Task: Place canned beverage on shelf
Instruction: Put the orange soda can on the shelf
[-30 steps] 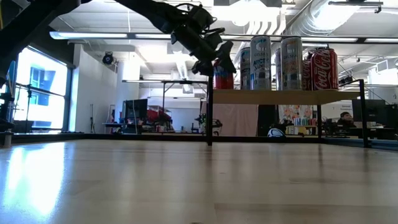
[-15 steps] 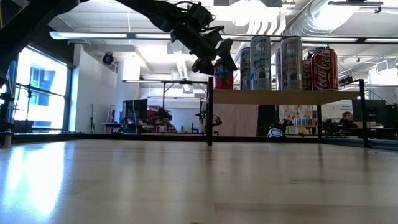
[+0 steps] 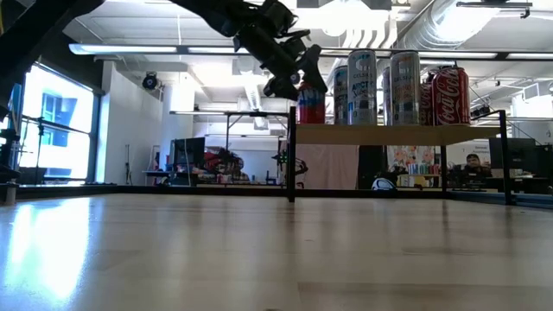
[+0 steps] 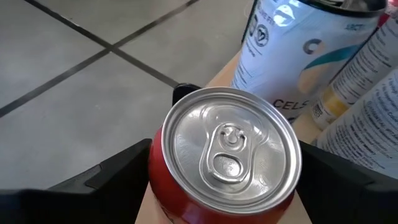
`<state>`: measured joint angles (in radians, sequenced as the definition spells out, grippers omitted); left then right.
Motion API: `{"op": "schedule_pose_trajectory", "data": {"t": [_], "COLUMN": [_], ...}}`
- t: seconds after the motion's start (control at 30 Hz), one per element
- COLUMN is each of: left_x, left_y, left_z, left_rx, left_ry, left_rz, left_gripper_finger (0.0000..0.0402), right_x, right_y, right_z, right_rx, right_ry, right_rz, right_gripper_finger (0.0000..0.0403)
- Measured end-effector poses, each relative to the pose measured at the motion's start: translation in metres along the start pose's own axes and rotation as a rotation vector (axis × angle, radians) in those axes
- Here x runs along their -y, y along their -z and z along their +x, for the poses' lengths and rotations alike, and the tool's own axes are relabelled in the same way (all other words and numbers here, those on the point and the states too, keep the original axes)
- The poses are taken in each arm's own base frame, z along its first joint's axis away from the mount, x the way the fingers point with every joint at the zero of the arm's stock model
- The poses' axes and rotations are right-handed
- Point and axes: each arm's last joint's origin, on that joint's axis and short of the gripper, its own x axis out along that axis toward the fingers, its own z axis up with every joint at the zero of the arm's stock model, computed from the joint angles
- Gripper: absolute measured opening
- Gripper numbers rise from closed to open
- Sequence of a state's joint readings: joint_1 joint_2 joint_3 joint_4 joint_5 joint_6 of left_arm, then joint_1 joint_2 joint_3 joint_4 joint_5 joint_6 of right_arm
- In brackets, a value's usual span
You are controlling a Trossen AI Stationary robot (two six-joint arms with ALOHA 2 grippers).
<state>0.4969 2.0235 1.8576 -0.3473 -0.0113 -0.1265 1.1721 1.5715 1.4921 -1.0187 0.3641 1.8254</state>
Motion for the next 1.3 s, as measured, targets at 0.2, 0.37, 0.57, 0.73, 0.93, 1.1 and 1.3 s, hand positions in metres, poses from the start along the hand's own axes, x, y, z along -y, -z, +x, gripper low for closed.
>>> {"op": "schedule_pose_trajectory", "data": {"t": [0.2, 0.37, 0.57, 0.73, 0.93, 1.1, 1.3], "left_x": [-0.0016, -0.0064, -0.0075, -0.0062, -0.0054, -0.0054, -0.0057], "left_y": [-0.0005, -0.001, -0.0012, -0.0014, -0.0034, -0.0039, -0.0001], "left_z": [0.0, 0.0, 0.0, 0.0002, 0.0002, 0.0003, 0.0005], "left_rx": [0.005, 0.006, 0.007, 0.01, 0.032, 0.036, -0.002], "left_ry": [-0.021, -0.034, -0.038, -0.022, -0.008, -0.003, -0.003], "left_rz": [0.004, 0.01, 0.01, 0.01, 0.019, 0.02, 0.017], "left_gripper_finger": [0.0338, 0.0338, 0.0338, 0.0338, 0.0346, 0.0369, 0.0383], "right_x": [0.0001, 0.0001, 0.0001, 0.0, 0.0001, 0.0001, 0.0001], "right_y": [0.0, 0.0, 0.0001, 0.0, 0.0001, 0.0001, 0.0001], "right_z": [0.0001, 0.0001, 0.0001, 0.0001, 0.0001, 0.0001, 0.0], "right_rx": [0.0, 0.0, 0.0, 0.0, 0.0, 0.0, 0.0], "right_ry": [0.0, 0.0, 0.0, 0.0, 0.0, 0.0, 0.0], "right_rz": [0.0, 0.0, -0.001, 0.0, -0.001, -0.001, -0.001], "right_gripper_finger": [0.0399, 0.0399, 0.0399, 0.0399, 0.0399, 0.0399, 0.0399]}}
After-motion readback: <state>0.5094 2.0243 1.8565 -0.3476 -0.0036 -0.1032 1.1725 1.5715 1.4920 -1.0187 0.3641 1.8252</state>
